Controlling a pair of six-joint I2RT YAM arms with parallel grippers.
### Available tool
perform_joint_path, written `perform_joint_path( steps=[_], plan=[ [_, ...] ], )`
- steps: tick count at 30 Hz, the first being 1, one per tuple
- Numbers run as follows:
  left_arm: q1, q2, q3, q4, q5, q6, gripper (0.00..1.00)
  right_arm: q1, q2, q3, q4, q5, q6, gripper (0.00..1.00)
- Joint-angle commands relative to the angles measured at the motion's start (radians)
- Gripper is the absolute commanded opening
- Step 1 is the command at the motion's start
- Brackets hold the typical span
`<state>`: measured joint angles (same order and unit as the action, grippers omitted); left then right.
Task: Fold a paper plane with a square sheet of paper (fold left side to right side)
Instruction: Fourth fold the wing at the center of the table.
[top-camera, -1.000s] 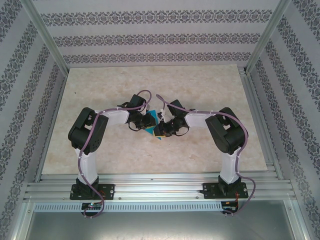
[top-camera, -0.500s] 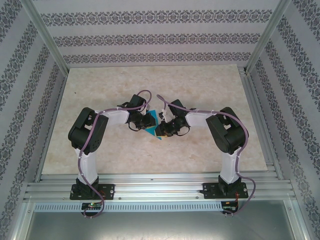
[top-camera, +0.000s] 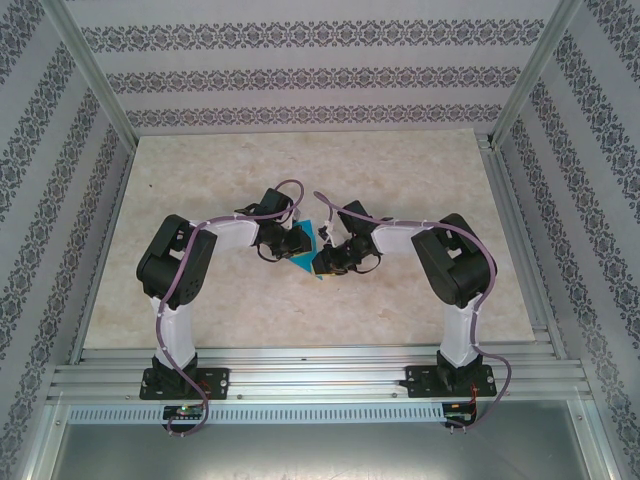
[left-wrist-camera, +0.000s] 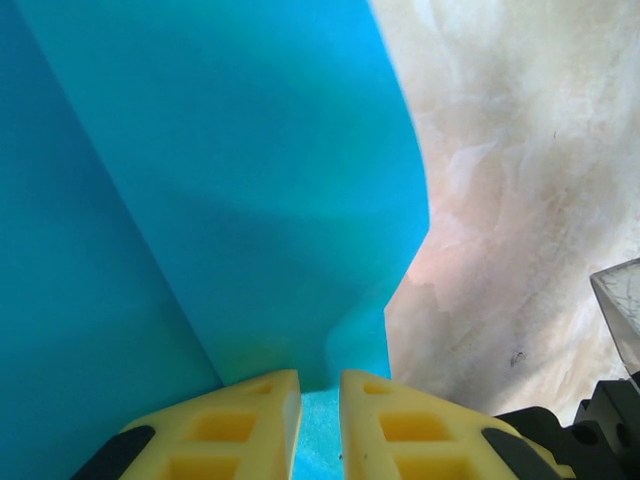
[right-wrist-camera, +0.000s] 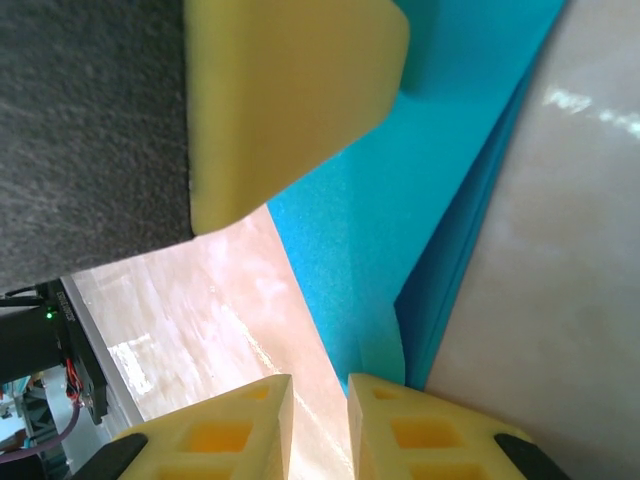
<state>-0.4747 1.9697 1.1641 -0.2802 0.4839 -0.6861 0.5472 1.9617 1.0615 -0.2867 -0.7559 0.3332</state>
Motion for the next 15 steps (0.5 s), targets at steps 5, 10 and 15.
perform_joint_path(
  steps=[5, 10, 15],
  plan=[
    [0.002, 0.034, 0.004, -0.077, -0.108, 0.026, 0.21, 0.016, -0.014, -0.110, -0.143, 0.029, -0.040, 0.20],
    [0.003, 0.031, 0.001, -0.074, -0.107, 0.025, 0.21, 0.015, -0.031, -0.146, -0.174, 0.029, -0.055, 0.17],
    [0.002, 0.029, -0.003, -0.067, -0.099, 0.020, 0.21, -0.005, -0.140, -0.116, -0.158, 0.040, -0.041, 0.18]
  ],
)
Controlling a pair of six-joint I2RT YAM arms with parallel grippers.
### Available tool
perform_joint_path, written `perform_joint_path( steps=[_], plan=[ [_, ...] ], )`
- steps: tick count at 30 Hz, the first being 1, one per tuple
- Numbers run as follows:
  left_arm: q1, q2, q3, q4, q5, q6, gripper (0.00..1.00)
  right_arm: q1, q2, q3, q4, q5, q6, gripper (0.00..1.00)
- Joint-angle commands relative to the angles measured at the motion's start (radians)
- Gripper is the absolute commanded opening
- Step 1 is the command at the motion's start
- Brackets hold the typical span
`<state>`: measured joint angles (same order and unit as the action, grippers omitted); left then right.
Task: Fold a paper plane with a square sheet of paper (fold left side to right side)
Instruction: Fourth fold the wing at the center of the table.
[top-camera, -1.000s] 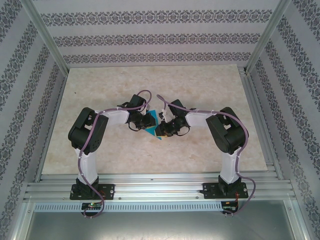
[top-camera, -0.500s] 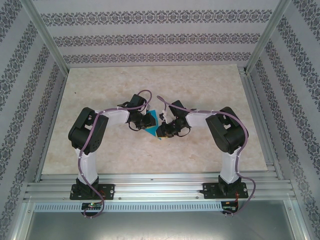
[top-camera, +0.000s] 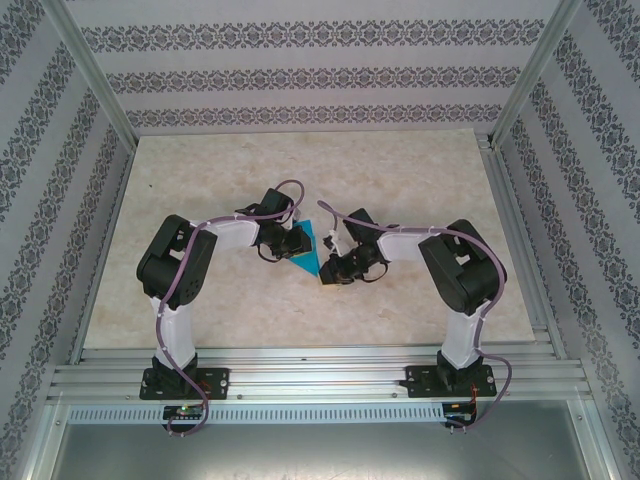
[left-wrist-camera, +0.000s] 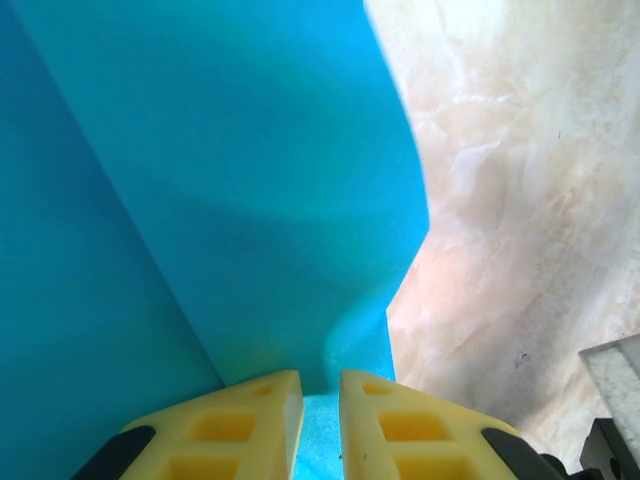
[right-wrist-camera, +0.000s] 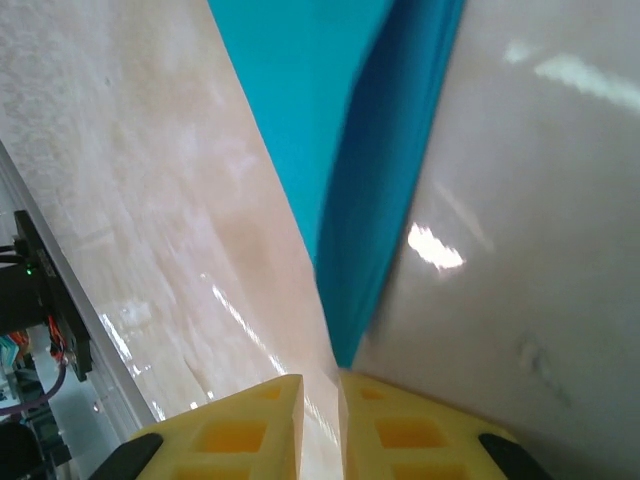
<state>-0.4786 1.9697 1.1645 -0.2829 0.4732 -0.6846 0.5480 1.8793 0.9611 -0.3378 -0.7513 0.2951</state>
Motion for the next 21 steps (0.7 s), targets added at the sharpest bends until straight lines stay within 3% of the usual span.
perform_joint_path(
  steps=[1, 5, 15, 21],
  plan=[
    [0.005, 0.029, -0.004, -0.063, -0.087, 0.017, 0.21, -0.014, -0.082, -0.010, -0.087, 0.024, 0.010, 0.18],
    [0.005, 0.027, -0.004, -0.061, -0.085, 0.016, 0.21, -0.027, -0.126, 0.015, 0.036, -0.029, 0.096, 0.19],
    [0.006, 0.027, -0.009, -0.052, -0.081, 0.011, 0.21, 0.006, 0.017, 0.084, 0.197, 0.072, 0.226, 0.15],
    [0.006, 0.025, -0.009, -0.054, -0.083, 0.011, 0.21, 0.010, 0.076, 0.116, 0.147, 0.092, 0.206, 0.14]
  ],
)
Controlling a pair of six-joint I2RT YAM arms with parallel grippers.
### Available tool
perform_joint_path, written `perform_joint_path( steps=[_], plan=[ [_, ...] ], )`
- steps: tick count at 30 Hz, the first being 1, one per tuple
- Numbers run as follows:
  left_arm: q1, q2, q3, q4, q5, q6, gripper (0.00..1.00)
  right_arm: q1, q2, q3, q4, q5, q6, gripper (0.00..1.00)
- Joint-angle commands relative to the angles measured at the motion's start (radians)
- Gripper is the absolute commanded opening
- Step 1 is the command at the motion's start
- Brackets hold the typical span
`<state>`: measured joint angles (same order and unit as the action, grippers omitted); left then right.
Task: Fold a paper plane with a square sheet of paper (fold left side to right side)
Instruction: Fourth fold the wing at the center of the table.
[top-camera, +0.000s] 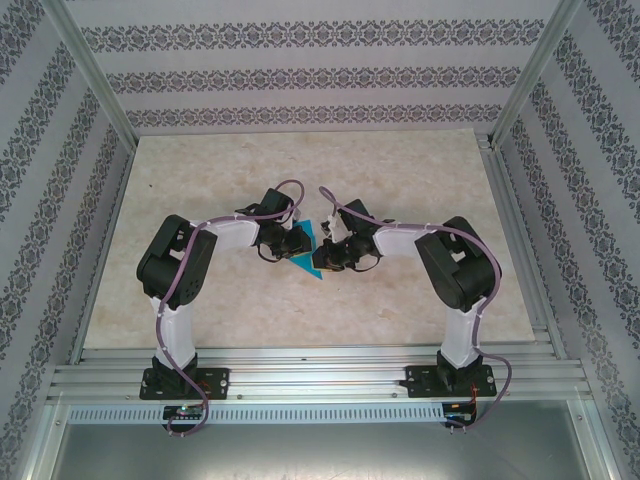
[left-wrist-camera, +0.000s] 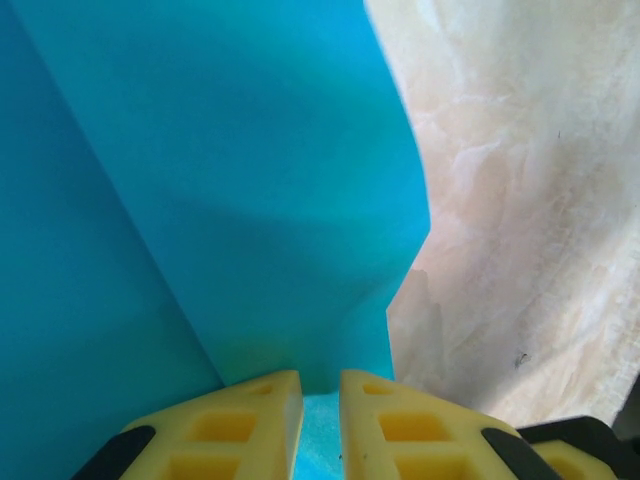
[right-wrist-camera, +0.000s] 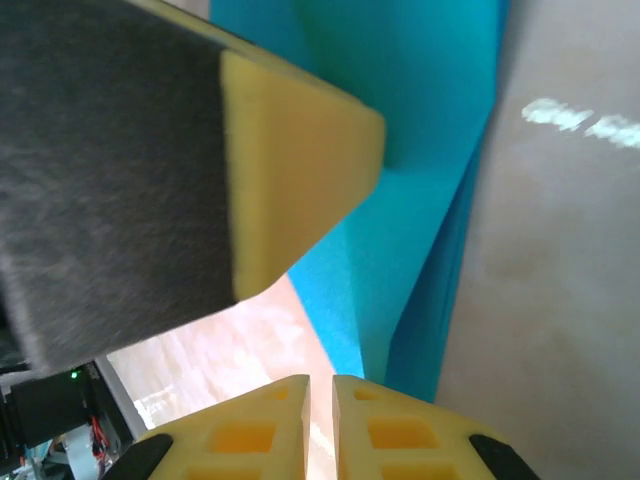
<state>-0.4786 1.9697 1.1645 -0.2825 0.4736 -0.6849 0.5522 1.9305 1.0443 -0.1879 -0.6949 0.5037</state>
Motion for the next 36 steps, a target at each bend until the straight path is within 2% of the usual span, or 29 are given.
perform_joint_path(
  steps=[1, 13, 31, 36],
  plan=[
    [0.006, 0.026, -0.009, -0.055, -0.083, 0.012, 0.21, 0.006, 0.033, 0.037, -0.023, 0.047, -0.009, 0.13],
    [0.018, 0.006, 0.022, -0.091, -0.095, 0.036, 0.26, 0.034, 0.105, 0.032, -0.285, 0.183, -0.084, 0.11],
    [0.139, 0.071, 0.176, -0.069, -0.087, 0.071, 0.32, 0.067, 0.140, 0.022, -0.349, 0.250, -0.073, 0.08],
    [0.154, -0.022, 0.123, -0.051, -0.083, 0.081, 0.29, 0.064, 0.133, 0.026, -0.335, 0.249, -0.066, 0.07]
  ],
)
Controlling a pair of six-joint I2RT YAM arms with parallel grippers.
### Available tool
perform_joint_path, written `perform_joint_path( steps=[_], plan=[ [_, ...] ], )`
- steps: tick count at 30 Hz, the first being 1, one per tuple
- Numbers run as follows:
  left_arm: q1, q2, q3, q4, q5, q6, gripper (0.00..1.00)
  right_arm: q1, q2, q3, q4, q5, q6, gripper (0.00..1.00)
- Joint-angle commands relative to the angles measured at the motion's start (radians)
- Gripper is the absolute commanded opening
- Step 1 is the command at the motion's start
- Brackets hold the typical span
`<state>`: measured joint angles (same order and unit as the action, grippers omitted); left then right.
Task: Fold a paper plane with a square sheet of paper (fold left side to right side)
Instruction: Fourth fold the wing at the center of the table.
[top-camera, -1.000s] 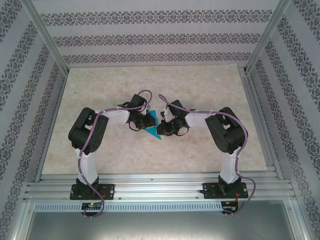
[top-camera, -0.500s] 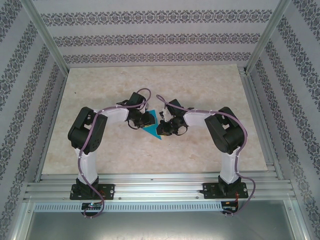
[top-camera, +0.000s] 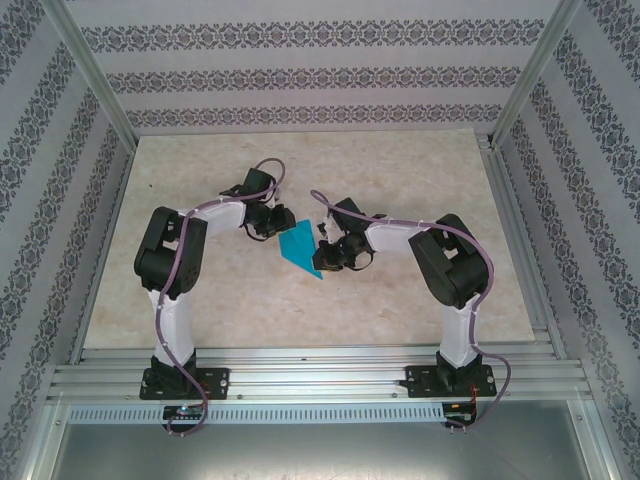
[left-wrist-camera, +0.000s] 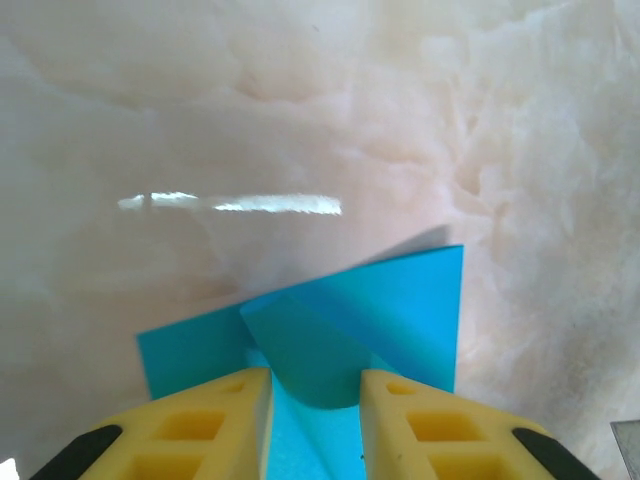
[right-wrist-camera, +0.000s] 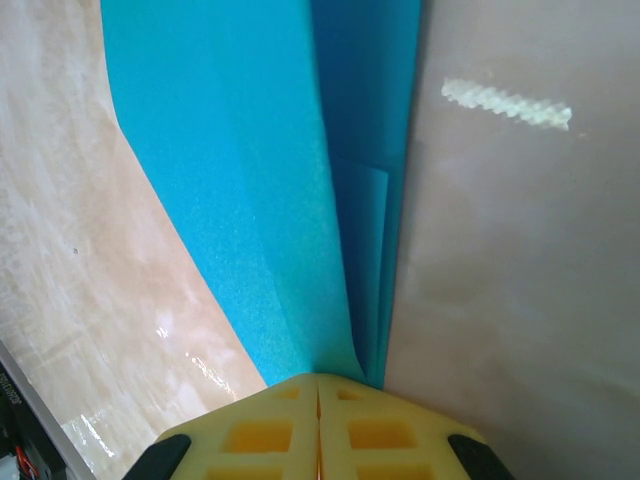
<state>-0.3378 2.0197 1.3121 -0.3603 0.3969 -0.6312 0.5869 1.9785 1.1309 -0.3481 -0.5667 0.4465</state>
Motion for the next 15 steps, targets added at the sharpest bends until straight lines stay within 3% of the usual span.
perform_joint_path(
  steps=[1, 8, 15],
  plan=[
    [0.013, -0.102, -0.050, 0.035, 0.000, 0.027, 0.28, 0.030, 0.086, -0.058, -0.175, 0.120, -0.008, 0.07],
    [-0.023, -0.297, -0.266, 0.180, 0.101, -0.036, 0.20, 0.027, 0.089, -0.047, -0.180, 0.131, -0.008, 0.07],
    [-0.146, -0.292, -0.346, 0.303, 0.161, -0.138, 0.10, 0.027, 0.094, -0.042, -0.177, 0.139, 0.000, 0.05]
  ],
)
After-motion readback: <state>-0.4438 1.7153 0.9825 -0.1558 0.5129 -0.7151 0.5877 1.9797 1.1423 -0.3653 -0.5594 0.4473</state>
